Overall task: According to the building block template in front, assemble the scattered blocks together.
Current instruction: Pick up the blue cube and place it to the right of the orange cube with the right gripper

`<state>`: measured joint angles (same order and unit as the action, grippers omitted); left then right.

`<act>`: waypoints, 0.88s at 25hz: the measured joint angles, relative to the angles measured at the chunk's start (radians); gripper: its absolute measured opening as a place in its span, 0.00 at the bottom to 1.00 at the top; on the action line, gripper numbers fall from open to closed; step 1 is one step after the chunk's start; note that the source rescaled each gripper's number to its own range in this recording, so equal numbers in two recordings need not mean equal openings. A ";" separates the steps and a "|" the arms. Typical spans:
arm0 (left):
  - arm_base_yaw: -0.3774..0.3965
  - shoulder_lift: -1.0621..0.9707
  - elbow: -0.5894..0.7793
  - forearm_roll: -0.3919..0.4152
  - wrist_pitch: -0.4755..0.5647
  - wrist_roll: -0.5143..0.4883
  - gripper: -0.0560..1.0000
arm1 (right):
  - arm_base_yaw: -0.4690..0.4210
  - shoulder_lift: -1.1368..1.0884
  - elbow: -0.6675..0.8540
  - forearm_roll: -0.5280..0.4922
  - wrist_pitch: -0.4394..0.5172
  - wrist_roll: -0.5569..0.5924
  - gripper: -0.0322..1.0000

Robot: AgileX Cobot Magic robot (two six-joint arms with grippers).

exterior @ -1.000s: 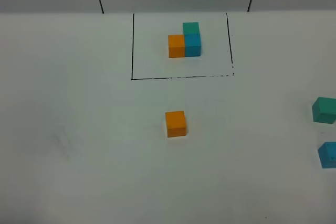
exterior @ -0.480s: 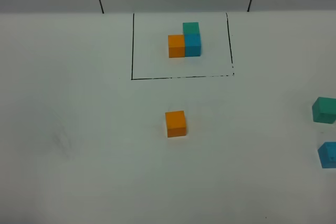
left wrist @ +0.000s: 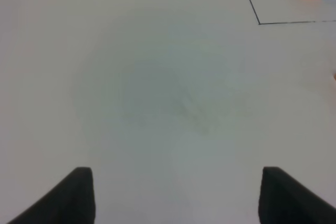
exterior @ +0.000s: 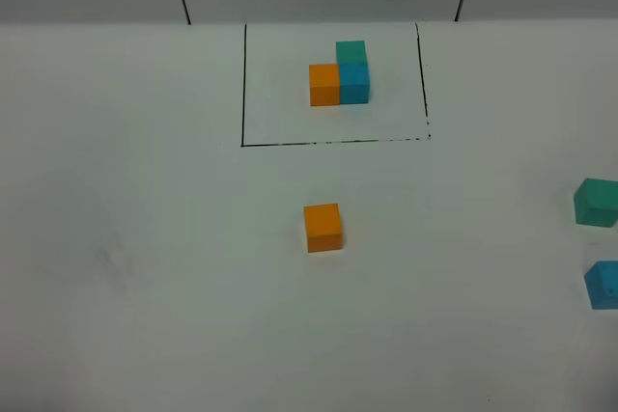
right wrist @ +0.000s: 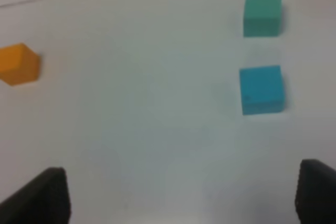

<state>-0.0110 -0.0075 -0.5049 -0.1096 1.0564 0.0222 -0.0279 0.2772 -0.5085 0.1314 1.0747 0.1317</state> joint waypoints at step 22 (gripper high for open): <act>0.000 0.000 0.000 0.000 0.000 0.000 0.44 | -0.123 1.218 -0.150 -0.012 -0.408 -0.228 0.99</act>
<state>-0.0110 -0.0075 -0.5049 -0.1096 1.0564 0.0222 -0.1508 1.4954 -0.6584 0.1199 0.6662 -0.0959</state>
